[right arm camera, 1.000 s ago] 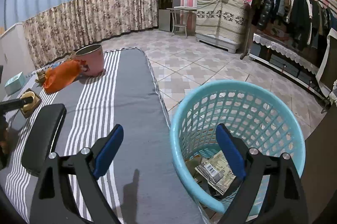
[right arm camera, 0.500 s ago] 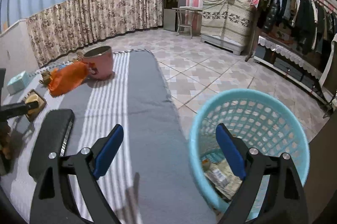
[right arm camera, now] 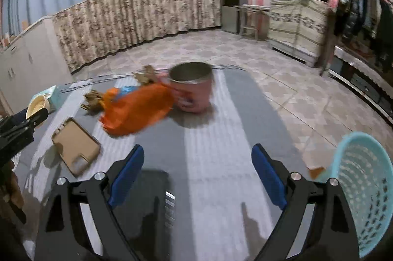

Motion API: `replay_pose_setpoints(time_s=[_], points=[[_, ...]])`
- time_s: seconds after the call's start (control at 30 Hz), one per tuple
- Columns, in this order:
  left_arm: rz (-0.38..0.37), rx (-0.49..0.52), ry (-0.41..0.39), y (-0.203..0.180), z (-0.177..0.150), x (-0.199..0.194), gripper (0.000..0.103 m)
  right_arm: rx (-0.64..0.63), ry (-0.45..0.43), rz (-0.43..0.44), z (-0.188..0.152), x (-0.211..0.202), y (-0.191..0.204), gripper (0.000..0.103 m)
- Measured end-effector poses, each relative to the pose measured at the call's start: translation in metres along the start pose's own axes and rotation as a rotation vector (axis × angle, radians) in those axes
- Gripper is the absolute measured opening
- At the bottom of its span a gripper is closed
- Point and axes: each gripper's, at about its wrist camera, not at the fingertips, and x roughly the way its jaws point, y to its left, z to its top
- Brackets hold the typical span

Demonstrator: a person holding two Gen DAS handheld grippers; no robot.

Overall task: Collect trash
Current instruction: 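Grasp the orange plastic bag with the right tool while the left tool holds the lid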

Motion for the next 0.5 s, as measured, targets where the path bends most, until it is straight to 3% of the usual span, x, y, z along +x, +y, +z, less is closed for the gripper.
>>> replay_pose_setpoints(time_s=[0.1,0.2,0.4,0.5], points=[[0.003,-0.065,-0.007,0.020,-0.003,0.004,0.061,-0.050,0.022,0.027,0.015,0.022,0.039,0.087],[0.052,-0.081,-0.004,0.029,-0.006,0.009,0.061,-0.065,0.056,0.043,0.024,0.044,0.064,0.087],[0.052,-0.111,-0.007,0.041,-0.008,0.011,0.061,-0.092,0.149,0.011,0.034,0.095,0.097,0.085],[0.052,-0.115,0.002,0.042,-0.010,0.014,0.061,-0.089,0.213,0.017,0.034,0.115,0.100,0.062]])
